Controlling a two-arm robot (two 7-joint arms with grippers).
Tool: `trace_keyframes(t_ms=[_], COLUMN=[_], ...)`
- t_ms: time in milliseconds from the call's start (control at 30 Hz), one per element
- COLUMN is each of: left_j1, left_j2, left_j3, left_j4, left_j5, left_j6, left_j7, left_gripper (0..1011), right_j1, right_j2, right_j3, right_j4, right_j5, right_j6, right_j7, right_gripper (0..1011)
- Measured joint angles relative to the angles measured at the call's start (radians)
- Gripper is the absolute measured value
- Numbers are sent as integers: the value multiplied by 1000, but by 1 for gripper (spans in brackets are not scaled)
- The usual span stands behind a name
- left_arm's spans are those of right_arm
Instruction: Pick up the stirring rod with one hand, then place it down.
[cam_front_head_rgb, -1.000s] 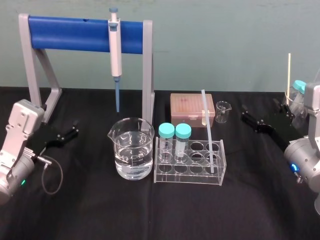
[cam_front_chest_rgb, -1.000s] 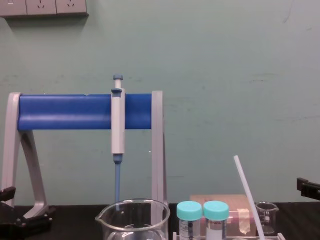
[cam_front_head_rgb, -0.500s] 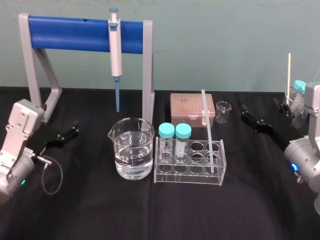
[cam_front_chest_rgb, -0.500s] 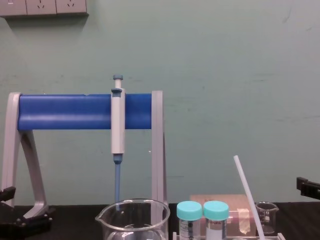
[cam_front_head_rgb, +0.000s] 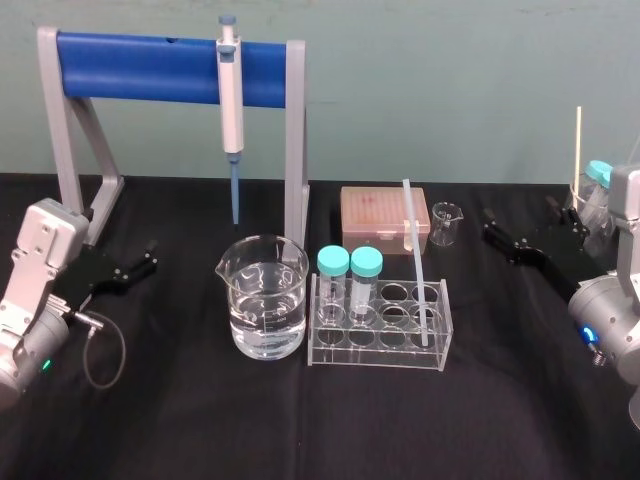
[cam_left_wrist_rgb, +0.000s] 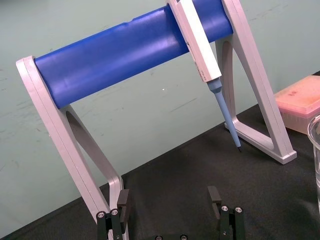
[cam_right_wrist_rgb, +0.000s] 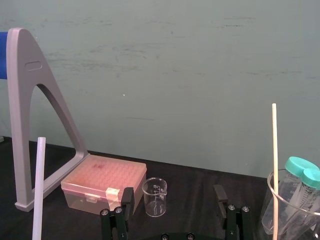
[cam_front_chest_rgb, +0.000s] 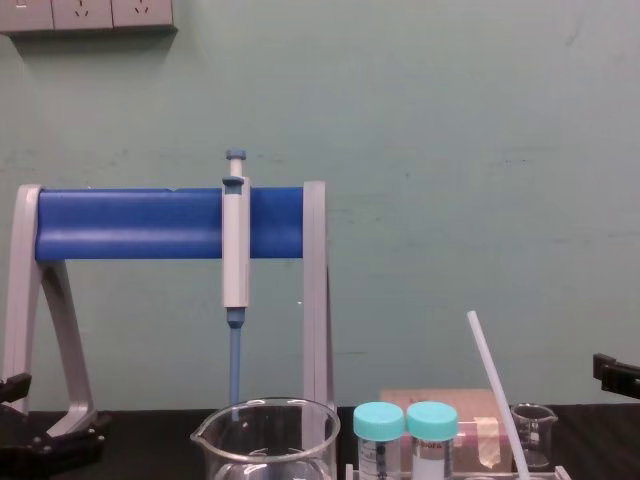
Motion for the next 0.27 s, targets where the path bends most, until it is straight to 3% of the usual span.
trace_keyframes(t_ms=[267], left_j1=[0], left_j2=[0], left_j3=[0], left_j4=[0], left_j5=[0], left_j6=[0], left_j7=[0], left_gripper=[1001], right_j1=[0], right_j2=[0], right_j3=[0], right_j4=[0], right_j5=[0], right_j6=[0], right_j7=[0], right_gripper=[1003])
